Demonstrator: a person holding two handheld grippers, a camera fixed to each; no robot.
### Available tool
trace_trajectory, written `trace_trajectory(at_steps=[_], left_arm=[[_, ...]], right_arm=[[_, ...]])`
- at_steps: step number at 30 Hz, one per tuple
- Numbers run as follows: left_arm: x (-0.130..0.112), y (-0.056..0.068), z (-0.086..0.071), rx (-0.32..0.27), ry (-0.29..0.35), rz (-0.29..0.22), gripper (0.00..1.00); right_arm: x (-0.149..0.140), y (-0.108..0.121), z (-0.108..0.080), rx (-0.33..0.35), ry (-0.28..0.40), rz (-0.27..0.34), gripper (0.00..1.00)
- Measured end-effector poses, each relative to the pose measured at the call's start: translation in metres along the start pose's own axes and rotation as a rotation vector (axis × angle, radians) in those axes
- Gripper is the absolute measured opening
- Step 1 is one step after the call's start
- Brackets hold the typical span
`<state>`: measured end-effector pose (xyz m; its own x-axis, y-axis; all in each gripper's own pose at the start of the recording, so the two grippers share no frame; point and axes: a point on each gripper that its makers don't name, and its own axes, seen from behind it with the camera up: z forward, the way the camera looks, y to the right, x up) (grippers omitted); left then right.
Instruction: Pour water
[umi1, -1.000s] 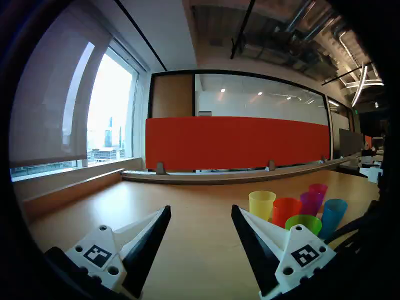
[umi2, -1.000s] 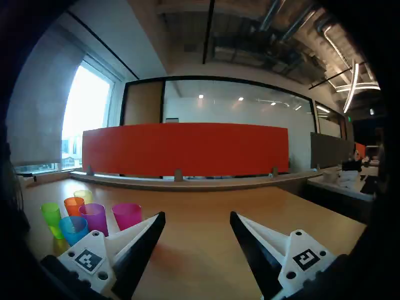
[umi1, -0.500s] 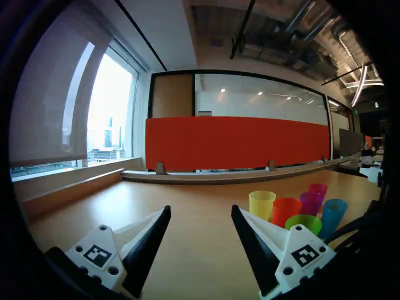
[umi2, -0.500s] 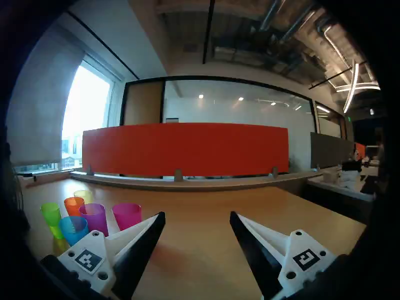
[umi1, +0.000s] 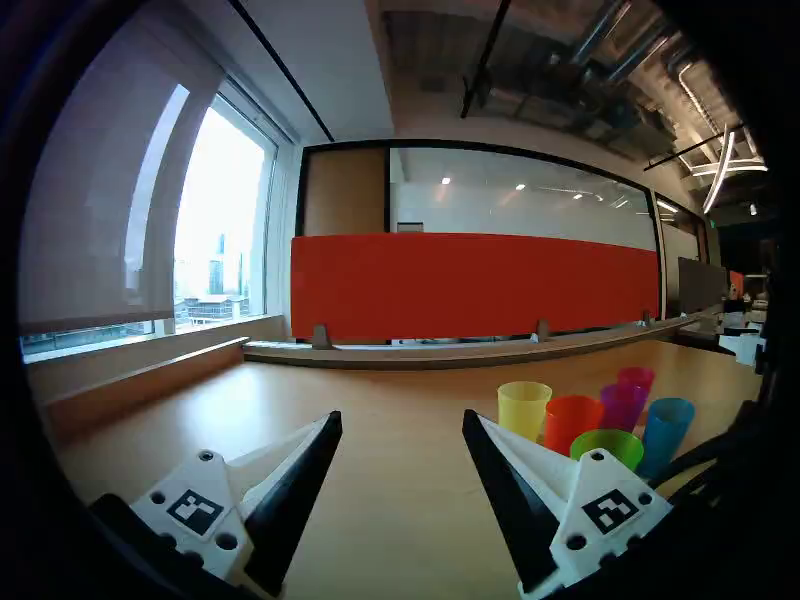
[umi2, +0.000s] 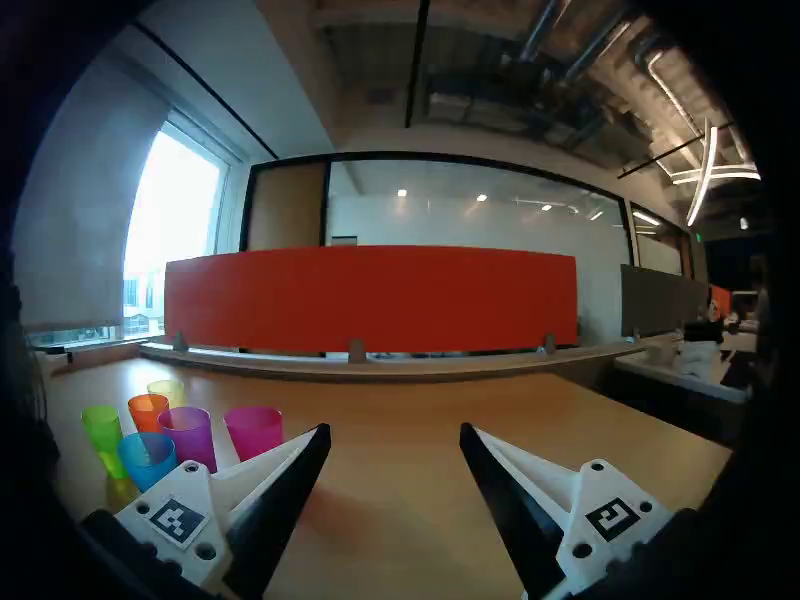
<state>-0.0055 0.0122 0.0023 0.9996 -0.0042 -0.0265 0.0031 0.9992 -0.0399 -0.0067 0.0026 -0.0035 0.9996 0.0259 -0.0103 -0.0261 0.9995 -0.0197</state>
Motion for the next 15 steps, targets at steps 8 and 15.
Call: trace_trajectory(at_steps=[8,15], left_arm=[[0.0005,-0.0001,0.0,0.0,0.0,-0.001,0.89],[0.0014,-0.0005,-0.0003,0.0,-0.001,-0.001,0.89]], right_arm=[[0.0,-0.0002,0.0,0.0,0.0,0.0,1.0],[-0.0003,0.0,0.0,0.0,0.0,0.0,1.0]])
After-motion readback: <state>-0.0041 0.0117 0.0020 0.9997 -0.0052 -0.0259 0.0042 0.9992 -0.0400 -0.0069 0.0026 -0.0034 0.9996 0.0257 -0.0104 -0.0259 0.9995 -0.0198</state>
